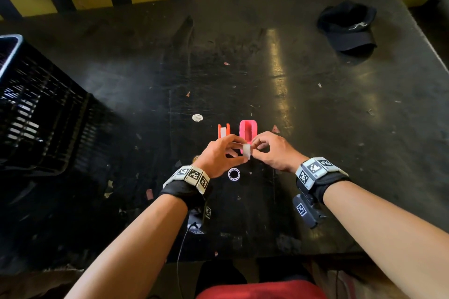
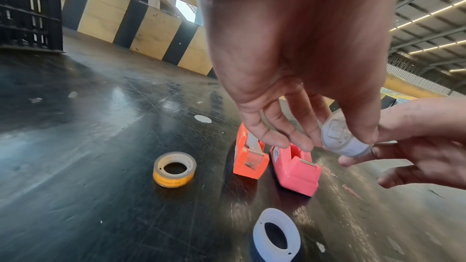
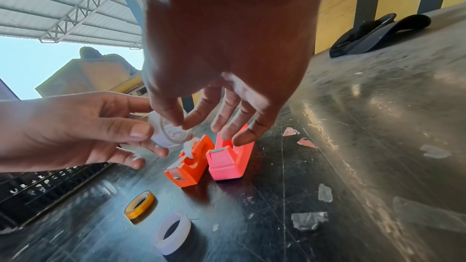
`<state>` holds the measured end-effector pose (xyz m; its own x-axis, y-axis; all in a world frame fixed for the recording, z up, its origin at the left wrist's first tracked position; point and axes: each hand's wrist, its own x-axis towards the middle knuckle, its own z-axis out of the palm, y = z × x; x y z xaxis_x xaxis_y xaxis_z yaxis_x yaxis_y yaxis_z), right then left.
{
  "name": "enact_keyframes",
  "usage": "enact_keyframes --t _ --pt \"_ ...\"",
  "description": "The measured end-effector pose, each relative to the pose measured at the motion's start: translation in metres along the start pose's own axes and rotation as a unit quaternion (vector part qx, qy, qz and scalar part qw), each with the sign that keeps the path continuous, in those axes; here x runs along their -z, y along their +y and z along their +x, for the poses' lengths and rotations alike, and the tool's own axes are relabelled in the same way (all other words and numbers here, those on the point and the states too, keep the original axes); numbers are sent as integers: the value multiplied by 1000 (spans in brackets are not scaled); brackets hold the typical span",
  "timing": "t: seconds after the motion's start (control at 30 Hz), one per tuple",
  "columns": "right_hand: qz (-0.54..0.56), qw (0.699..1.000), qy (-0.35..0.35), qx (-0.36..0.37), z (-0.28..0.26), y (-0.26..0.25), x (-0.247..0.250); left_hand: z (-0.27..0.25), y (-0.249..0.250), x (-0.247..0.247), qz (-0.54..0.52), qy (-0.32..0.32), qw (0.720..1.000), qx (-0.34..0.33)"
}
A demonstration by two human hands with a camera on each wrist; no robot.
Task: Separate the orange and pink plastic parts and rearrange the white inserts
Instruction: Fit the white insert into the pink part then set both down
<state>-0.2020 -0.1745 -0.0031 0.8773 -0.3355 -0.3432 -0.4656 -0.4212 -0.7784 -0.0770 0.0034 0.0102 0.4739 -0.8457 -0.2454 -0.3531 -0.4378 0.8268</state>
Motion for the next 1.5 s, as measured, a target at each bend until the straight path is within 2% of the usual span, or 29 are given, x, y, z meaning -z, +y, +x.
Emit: enact_keyframes --t 0.2,0.27,0.4,0.53,0.67,0.87,0.97,1.07,1.27,1.5 --pt "-20 998 51 -2 5 -2 3 -1 -2 7 43 22 999 3" --pt "-78 996 33 -8 12 -2 6 -2 -3 11 50 31 998 2" --pt "-211 975 -48 -38 34 -1 4 -4 0 22 64 38 997 -9" --pt "-260 963 -54 -50 51 3 -7 -2 2 30 74 45 996 -7" --pt "-240 970 -10 -35 56 5 -8 2 4 34 79 61 995 -12" --pt "-149 988 -16 29 43 -2 -3 18 9 38 88 67 994 -15" --pt "-141 988 -21 59 34 -16 6 25 18 39 106 66 992 -34" --pt "-137 988 -19 67 26 -26 11 30 20 38 125 73 988 -44" --pt "-115 990 -1 81 16 -34 16 33 22 39 181 71 981 -12" --pt "-104 990 0 90 15 -40 18 28 28 40 138 96 985 -30"
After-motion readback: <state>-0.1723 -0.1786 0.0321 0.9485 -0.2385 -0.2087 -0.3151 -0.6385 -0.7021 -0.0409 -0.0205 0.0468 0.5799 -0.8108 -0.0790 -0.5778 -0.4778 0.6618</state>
